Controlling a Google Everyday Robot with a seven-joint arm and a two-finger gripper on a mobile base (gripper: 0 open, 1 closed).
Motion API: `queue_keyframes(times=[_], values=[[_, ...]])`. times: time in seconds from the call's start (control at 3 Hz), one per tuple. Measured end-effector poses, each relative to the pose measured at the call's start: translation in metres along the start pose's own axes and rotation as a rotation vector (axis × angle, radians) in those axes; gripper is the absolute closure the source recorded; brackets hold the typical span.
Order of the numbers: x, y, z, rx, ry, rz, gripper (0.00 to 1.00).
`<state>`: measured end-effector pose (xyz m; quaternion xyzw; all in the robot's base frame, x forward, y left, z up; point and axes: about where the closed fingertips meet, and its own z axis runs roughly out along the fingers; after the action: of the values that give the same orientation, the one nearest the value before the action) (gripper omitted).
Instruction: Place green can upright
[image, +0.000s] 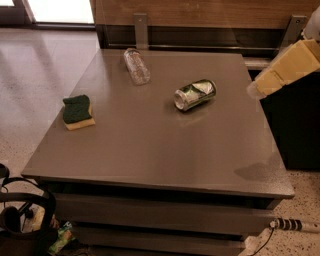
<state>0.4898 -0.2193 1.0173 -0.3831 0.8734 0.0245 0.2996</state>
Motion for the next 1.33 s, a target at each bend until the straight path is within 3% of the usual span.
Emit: queue_keyframes(times=[0.67, 1.0, 1.33], values=[[-0.029, -0.021, 0.019, 0.102, 0.049, 0.249, 0.0], [-0.031, -0.02, 0.019, 0.107, 0.044, 0.336, 0.0], [-0.031, -0.02, 0.019, 0.107, 0.044, 0.337, 0.0]])
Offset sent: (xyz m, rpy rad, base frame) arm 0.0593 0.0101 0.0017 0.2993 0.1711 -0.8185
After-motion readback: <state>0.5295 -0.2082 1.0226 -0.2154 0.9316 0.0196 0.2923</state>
